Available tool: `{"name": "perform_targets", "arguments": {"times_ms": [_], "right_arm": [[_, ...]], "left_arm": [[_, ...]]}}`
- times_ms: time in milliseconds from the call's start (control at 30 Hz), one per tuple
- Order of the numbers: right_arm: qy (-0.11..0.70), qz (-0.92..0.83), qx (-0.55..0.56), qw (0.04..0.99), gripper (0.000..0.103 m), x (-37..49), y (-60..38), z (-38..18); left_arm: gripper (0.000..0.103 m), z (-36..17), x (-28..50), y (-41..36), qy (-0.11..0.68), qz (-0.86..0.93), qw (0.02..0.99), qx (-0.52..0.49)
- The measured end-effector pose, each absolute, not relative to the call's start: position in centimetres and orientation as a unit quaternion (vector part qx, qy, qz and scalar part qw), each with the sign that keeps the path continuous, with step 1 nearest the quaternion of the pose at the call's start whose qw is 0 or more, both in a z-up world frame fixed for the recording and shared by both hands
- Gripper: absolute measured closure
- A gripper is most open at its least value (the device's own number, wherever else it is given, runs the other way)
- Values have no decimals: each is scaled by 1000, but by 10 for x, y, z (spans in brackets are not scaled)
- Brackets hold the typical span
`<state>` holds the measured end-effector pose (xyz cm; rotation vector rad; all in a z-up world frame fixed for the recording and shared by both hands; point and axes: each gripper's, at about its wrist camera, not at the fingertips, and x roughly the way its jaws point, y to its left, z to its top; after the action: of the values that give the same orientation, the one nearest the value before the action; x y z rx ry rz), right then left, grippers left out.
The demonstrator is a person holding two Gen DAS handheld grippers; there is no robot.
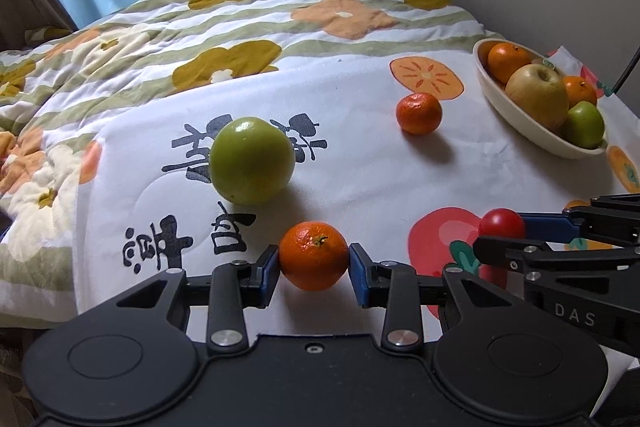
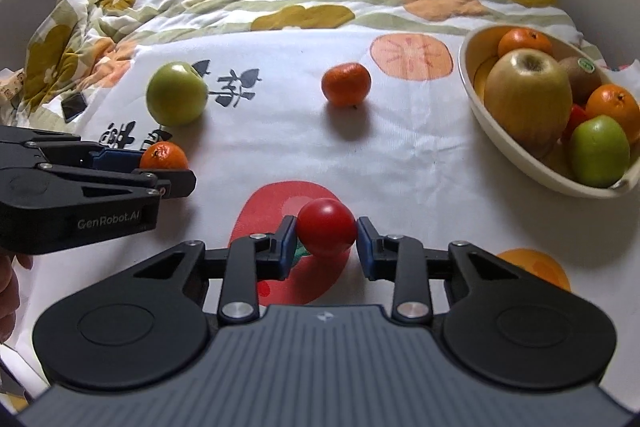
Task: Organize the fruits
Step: 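Lower the mandarin and cherry tomato into the bowl and open both grippers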
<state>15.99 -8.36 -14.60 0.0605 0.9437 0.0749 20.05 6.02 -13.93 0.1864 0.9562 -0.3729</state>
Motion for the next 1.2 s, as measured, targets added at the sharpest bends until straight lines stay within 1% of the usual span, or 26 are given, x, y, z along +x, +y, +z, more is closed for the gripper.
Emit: {"name": "perform_targets", "arguments": {"times_ms": [333, 567, 833, 1200], "right_arm": [[434, 57, 33, 899, 56, 148, -98, -120], [418, 61, 44, 905, 56, 134, -128, -95], [403, 62, 46, 912, 56, 117, -180, -70], [384, 69, 46, 920, 56, 116, -270, -46]], "left_arm": [[63, -107, 176, 49, 437, -162, 882, 67], [63, -80, 156, 24, 416, -163, 892, 61], [63, -54, 138, -23, 395, -164, 903, 46], [63, -39, 131, -109, 380, -168, 909, 34]]}}
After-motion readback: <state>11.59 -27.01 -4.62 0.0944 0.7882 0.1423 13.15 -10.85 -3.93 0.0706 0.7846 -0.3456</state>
